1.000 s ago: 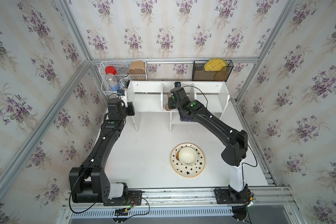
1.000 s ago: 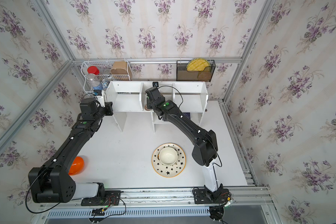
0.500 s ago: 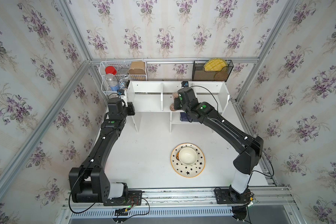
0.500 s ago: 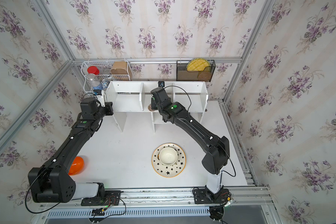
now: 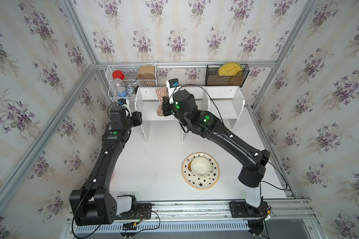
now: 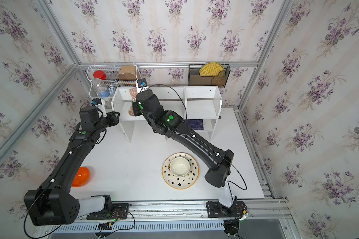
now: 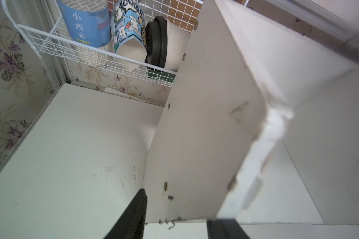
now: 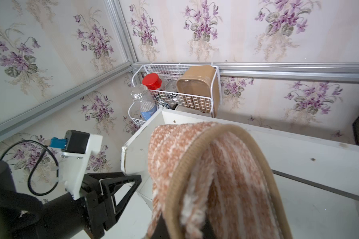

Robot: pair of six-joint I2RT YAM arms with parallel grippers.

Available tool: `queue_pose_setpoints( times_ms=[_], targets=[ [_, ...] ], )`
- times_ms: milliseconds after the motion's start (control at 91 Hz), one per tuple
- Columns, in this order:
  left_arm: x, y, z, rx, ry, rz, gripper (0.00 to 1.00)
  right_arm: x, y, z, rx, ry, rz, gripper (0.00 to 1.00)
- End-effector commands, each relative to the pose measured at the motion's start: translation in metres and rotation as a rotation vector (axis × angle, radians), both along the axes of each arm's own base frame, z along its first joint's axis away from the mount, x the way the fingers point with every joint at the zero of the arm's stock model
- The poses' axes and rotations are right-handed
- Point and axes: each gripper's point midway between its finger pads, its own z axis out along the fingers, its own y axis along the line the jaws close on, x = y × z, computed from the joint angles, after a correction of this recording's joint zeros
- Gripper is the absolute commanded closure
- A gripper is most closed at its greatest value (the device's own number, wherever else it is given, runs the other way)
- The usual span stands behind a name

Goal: Wipe the bookshelf clean with a cloth
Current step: Wipe the dust from the shelf, then adjust the cleaning item.

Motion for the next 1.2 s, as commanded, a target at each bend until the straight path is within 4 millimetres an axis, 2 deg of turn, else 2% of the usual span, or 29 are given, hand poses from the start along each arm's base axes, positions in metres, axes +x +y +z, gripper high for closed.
queue_pose_setpoints(
  times_ms=[0,209,363,451,528,571,604,659,747,802,835,923,1000,1088,1187],
  targets=[
    [-0.002,-0.004,0.006,-0.033,-0.005,-0.018,0.54,-0.006,0.025,-0.004,-0.005,-0.028,0.093,0.94],
    [-0.02,0.012,0.015,-0.068,0.002,0.104,0.57,0.004,0.05,-0.027,-0.021,-0.059,0.131,0.89],
    [-0.049,0.03,0.017,-0.11,0.039,0.242,0.57,0.011,0.057,-0.047,-0.051,-0.039,0.12,0.91],
    [-0.065,0.029,0.031,-0.144,-0.002,0.251,0.55,0.005,0.056,-0.048,-0.033,-0.03,0.144,1.0],
    [-0.077,0.028,0.055,-0.168,-0.053,0.244,0.54,-0.008,0.054,-0.046,0.001,-0.038,0.206,1.0],
    [-0.082,0.024,0.067,-0.175,-0.069,0.224,0.54,-0.021,0.05,-0.036,0.037,-0.056,0.249,1.0],
    [-0.085,0.019,0.079,-0.19,-0.088,0.193,0.53,-0.03,0.046,-0.028,0.074,-0.075,0.286,1.0],
    [-0.089,0.004,0.098,-0.229,-0.122,0.109,0.46,-0.044,0.037,-0.018,0.124,-0.097,0.321,1.0],
    [-0.098,-0.038,0.133,-0.339,-0.207,-0.127,0.45,-0.064,0.018,0.002,0.195,-0.126,0.364,1.0],
    [-0.11,-0.067,0.155,-0.409,-0.27,-0.316,0.45,-0.076,0.005,0.016,0.243,-0.142,0.383,1.0],
    [-0.12,-0.083,0.165,-0.454,-0.298,-0.425,0.41,-0.082,0.001,0.019,0.266,-0.142,0.403,1.0],
    [-0.147,-0.113,0.191,-0.551,-0.394,-0.675,0.36,-0.102,-0.012,0.035,0.33,-0.153,0.462,1.0],
    [-0.173,-0.126,0.21,-0.63,-0.484,-0.829,0.28,-0.122,-0.018,0.043,0.38,-0.151,0.54,1.0],
    [-0.2,-0.131,0.228,-0.675,-0.602,-0.944,0.24,-0.138,-0.025,0.053,0.423,-0.152,0.607,1.0],
    [-0.206,-0.142,0.228,-0.707,-0.582,-1.014,0.23,-0.15,-0.034,0.064,0.467,-0.159,0.649,1.0]
  ],
)
